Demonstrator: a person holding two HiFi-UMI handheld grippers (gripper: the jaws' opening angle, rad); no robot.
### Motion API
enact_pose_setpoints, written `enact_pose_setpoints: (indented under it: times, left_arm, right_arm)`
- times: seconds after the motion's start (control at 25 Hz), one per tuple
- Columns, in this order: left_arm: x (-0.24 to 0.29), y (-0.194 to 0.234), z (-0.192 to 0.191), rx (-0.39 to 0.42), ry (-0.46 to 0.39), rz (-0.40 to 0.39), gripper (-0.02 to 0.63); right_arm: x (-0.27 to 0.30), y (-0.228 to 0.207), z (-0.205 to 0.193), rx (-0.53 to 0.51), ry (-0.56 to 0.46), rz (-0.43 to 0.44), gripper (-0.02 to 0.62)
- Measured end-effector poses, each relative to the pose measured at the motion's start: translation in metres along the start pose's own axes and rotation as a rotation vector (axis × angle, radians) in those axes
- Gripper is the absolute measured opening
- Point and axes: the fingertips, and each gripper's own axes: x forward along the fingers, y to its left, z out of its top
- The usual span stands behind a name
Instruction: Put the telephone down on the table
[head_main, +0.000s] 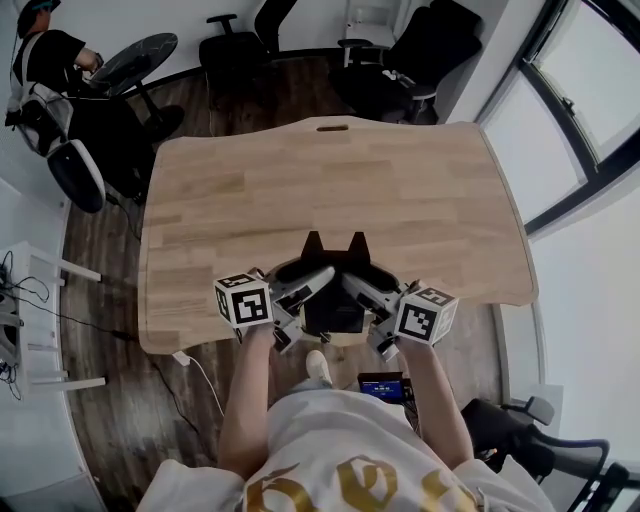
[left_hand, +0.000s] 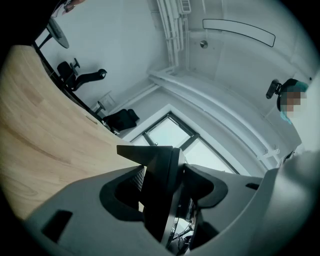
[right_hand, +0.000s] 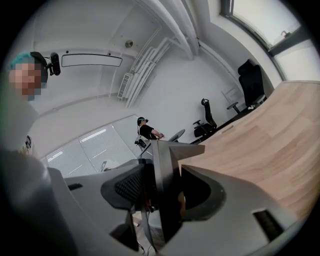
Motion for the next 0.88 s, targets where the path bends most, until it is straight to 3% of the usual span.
enact_pose_setpoints:
  times: [0.24, 0.88]
  left_arm:
    - [-0.004, 0.017, 0.030, -0.010, 0.008, -0.027, 0.236]
    - [0.016, 0.039, 0.052, -0.011, -0.020, -0.017, 0.236]
  right_arm:
    - [0.030, -0.001, 0.016, -0.013, -0.010, -0.020, 0.216]
    - [0.048, -0.027, 0.039, -0.030, 0.012, 0.012, 0.216]
